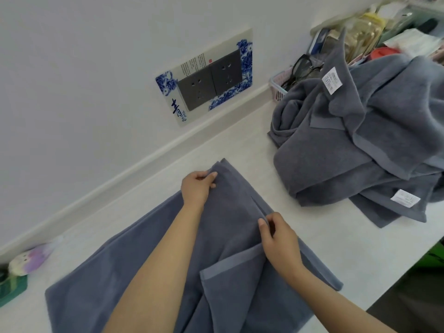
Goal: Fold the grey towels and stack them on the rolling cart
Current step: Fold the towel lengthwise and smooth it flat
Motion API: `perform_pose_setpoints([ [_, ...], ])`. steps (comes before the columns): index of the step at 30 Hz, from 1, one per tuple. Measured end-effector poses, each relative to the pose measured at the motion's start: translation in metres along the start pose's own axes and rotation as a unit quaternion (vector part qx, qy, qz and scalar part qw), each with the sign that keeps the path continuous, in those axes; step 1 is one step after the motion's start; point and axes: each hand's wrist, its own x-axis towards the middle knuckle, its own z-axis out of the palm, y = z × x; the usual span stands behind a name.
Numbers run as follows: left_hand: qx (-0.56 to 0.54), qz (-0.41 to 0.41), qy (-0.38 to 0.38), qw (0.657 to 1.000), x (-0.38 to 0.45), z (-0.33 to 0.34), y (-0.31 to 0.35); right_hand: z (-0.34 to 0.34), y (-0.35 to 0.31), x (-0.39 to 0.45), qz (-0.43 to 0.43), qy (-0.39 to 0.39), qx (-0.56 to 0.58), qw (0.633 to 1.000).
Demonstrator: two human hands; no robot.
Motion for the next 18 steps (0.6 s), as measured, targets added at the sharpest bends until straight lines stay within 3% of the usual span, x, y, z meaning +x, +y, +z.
perform_pose_setpoints([
  [3,0.028,0.029,0.021,0.999,0.01,0.004,0.017,-0.001,-0.004,0.008,0.049,-0.02,0.019,0.998],
  [6,0.128,0.081,0.049,0.987,0.021,0.012,0.025,0.001,0.0,0.022,0.081,-0.032,-0.029,0.996],
  [8,0.183,0.127,0.035,0.974,0.03,0.019,0.025,0.001,0.002,0.029,0.092,-0.032,-0.039,0.994],
  [11,0.175,0.137,-0.037,0.974,0.036,0.029,0.016,-0.001,0.003,0.034,0.105,-0.033,-0.044,0.993],
  [18,0.27,0.178,0.004,0.946,0.047,0.047,0.008,-0.001,0.012,0.047,0.136,-0.027,-0.028,0.99],
])
